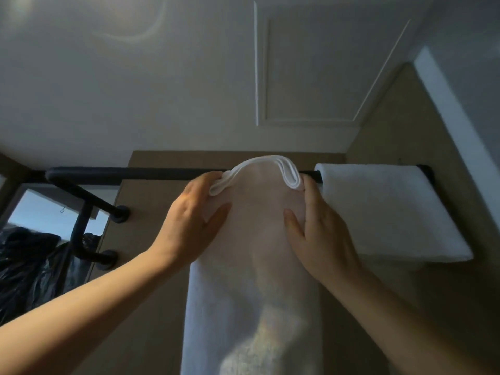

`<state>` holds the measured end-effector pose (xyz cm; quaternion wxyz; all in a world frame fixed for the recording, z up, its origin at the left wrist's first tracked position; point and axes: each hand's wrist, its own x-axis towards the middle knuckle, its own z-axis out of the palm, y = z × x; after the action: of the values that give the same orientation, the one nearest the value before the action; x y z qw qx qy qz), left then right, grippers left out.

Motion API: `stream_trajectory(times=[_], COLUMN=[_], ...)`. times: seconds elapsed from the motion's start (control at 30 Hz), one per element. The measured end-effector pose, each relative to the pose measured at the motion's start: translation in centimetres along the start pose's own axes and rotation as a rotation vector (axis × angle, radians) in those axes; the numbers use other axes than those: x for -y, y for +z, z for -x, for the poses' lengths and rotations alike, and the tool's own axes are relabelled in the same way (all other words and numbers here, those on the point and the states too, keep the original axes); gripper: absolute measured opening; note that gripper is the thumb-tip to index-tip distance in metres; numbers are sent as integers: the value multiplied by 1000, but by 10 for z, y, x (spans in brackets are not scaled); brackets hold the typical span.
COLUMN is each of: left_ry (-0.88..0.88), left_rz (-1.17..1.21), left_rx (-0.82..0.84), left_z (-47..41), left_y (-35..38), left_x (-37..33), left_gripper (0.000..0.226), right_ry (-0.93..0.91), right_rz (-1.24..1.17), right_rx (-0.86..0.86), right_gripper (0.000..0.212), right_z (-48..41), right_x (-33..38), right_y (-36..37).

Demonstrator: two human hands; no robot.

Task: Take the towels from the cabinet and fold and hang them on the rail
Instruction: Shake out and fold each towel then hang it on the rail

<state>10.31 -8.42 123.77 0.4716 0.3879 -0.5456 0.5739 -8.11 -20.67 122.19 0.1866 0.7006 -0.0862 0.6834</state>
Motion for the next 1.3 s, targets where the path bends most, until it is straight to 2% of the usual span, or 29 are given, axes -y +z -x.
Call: stream_trajectory(times=[0.27, 0.47, 0.57, 0.67, 0.8, 0.87, 0.97, 1.03, 1.13, 1.23, 1.3], left_ry=[-100, -276, -340, -365, -306, -316, -328, -370, -612, -905, -1016], left_rz=[34, -43, -37, 17, -173, -145, -132, -144, 107, 506, 656], left_rx=[-30, 187, 250, 250, 306, 246, 50, 28, 111, 301, 393], left_z=[-68, -107, -113, -110, -99, -89, -72, -60, -51, -47, -46], left_y=[23, 45, 55, 54, 53, 51, 45, 42, 38, 36, 36], left_x=[15, 24, 25, 29, 33, 30, 27, 31, 39, 38, 36], left_gripper=[36, 29, 49, 66, 45, 44, 48, 46, 56, 59, 66], right_ry=[7, 85, 141, 97, 64, 68, 62, 52, 50, 38, 41], right_rz=[119, 164, 216, 316, 339, 333, 325, 329, 330, 317, 296], right_rx=[41, 74, 126, 132, 213, 241, 222, 212, 227, 246, 253], right_gripper=[60, 46, 55, 41, 44, 47, 49, 48, 47, 41, 39], right_z=[-66, -103, -113, -116, -119, -121, -121, -119, -119, -120, -121], right_x=[-17, -28, -31, -33, -34, -34, -34, -34, -34, -35, -36], right_y=[12, 28, 35, 38, 36, 34, 35, 36, 34, 34, 33])
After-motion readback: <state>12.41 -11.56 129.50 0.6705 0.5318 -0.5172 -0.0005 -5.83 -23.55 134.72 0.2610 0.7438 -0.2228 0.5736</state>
